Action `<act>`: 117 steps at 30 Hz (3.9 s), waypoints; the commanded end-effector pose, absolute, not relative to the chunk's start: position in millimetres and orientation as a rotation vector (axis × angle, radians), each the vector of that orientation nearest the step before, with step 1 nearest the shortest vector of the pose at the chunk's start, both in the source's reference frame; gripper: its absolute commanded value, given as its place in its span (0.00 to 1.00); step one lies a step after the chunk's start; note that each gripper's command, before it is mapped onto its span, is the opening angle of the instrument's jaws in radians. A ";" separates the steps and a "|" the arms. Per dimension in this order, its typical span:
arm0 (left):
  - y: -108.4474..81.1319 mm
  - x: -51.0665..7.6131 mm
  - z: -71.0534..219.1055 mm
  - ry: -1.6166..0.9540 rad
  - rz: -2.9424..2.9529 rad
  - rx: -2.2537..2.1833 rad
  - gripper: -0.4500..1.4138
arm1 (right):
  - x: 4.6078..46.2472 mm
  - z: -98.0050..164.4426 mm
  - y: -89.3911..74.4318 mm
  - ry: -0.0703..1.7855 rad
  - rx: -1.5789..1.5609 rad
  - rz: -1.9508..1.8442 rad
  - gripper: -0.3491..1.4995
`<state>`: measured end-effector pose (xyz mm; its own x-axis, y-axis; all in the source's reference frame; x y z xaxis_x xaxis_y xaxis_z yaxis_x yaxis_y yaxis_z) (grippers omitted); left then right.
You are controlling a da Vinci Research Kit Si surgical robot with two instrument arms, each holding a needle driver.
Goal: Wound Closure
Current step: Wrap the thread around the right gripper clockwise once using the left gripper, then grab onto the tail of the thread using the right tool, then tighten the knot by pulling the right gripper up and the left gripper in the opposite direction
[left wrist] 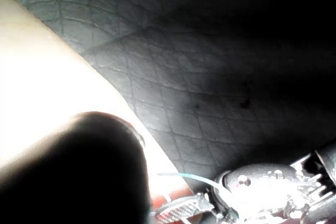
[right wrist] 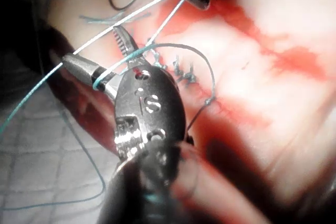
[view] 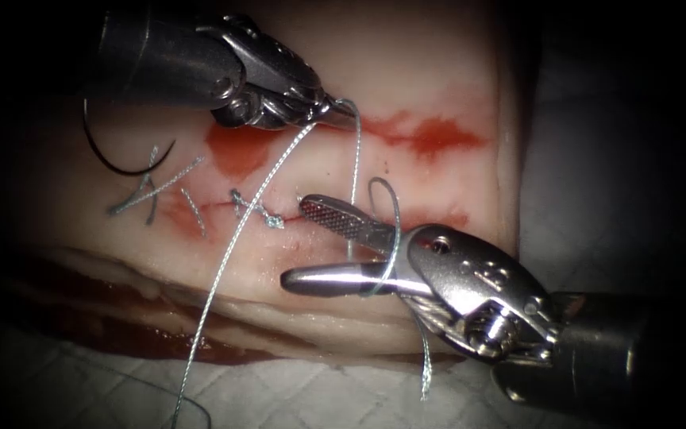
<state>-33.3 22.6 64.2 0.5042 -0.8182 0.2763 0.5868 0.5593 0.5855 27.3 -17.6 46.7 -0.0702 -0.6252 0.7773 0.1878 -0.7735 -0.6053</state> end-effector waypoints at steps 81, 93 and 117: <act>16.6 -34.5 61.2 -0.511 -0.710 0.401 0.00 | 25.5 51.4 -18.5 1.016 -0.041 -2.234 0.31; 12.8 -34.4 64.1 -0.292 -0.646 0.495 0.00 | 25.2 49.0 -15.0 0.631 -0.108 -2.270 0.00; -4.0 -37.0 69.0 0.040 -0.469 0.740 0.00 | 24.0 48.2 -4.6 0.410 -0.509 -2.129 0.00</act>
<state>-36.0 -4.7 67.9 0.8978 -0.3906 -0.2035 0.4253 0.6487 0.6311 23.0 -5.0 48.0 -0.5198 -0.8295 0.2045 0.6885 -0.5485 -0.4746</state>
